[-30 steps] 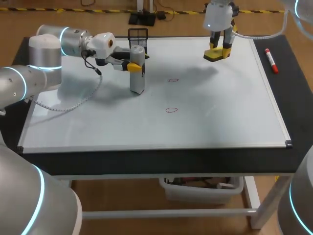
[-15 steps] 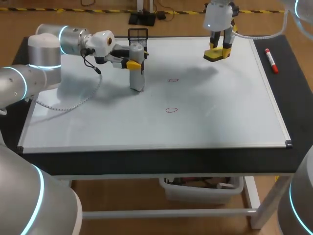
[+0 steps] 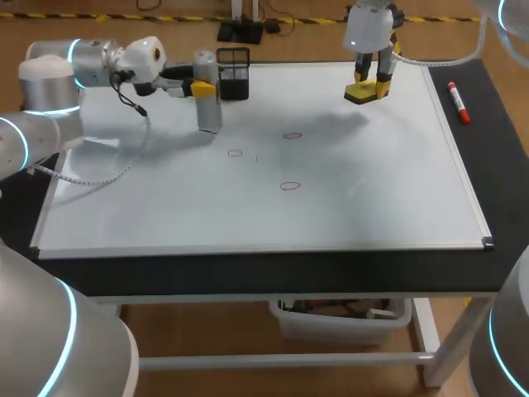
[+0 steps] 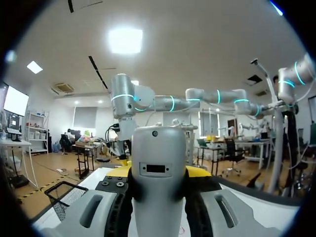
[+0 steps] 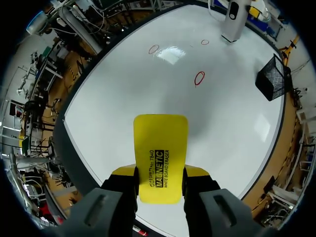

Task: Pick up the inspection probe, press it on each red-marked spot on the whiteboard one by one, put down the probe, pick up the eraser, and wipe off all the red marks.

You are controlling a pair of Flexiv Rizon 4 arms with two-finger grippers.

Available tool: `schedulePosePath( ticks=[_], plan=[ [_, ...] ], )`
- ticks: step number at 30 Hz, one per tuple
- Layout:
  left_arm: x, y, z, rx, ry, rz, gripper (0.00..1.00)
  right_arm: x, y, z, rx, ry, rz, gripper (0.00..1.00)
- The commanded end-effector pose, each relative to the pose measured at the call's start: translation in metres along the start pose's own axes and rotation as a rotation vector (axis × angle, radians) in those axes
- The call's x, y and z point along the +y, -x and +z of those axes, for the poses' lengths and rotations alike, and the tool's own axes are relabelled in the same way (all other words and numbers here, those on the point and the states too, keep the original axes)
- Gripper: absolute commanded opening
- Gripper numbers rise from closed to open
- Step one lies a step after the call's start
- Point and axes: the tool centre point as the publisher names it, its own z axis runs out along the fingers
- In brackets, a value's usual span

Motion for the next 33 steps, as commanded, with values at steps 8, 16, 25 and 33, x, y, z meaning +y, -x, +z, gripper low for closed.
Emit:
schedulePosePath(
  ticks=[8,16,25,33],
  plan=[
    [-0.033,0.001,-0.049,-0.183,0.009,0.057,0.0,0.0,-0.001,-0.003,0.003,-0.004,-0.001,0.0],
    [-0.046,0.007,-0.084,-0.254,0.012,0.083,0.0,0.0,-0.001,-0.003,0.003,-0.004,-0.001,0.0],
    [-0.047,0.013,-0.108,-0.299,0.02,0.08,0.0,0.0,-0.001,-0.003,0.003,-0.004,-0.001,0.0],
    [-0.048,0.018,-0.119,-0.332,0.01,0.082,0.0,0.0,-0.001,-0.003,0.003,-0.004,-0.001,0.0]
  ],
)
